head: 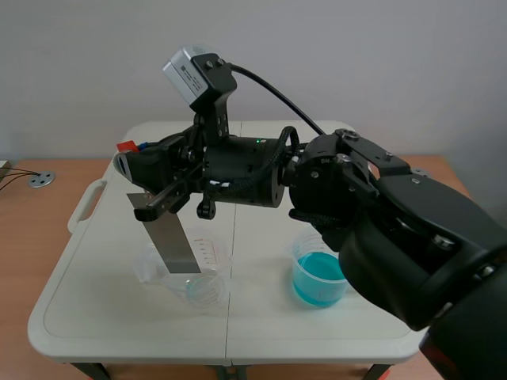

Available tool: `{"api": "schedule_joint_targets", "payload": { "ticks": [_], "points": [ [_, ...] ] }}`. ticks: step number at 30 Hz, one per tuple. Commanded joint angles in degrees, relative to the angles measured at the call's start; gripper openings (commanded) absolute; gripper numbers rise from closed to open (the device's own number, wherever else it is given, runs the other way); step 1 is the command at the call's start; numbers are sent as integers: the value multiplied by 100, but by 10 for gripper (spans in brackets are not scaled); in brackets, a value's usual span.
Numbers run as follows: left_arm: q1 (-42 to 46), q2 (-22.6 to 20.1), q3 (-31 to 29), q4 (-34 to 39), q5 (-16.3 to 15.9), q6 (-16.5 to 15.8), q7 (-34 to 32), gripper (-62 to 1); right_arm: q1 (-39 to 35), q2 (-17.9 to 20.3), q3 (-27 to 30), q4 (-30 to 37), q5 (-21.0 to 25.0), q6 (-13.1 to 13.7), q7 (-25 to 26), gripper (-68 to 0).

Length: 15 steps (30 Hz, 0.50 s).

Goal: Hold the metal plate by the orange handle, dip it into the blue solution, take it out and point at it, then put the plate back in the beaker on the left.
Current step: 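Lift the metal plate out of the left beaker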

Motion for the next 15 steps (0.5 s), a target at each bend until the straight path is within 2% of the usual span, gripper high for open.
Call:
{"api": "schedule_joint_targets", "payload": {
  "ticks": [1, 9, 15],
  "points": [
    [59, -48, 11, 92, -37, -28, -39, -588, 66, 59, 24, 221, 83, 87, 109, -662],
    [63, -48, -120, 190, -129, -26, -37, -588, -186, 221, 240, 1086, -146, 87, 111, -662],
    [63, -50, -831, 522, -428, -26, -37, -588, -358, 315, 461, 1670, -385, 87, 111, -662]
  ]
}}
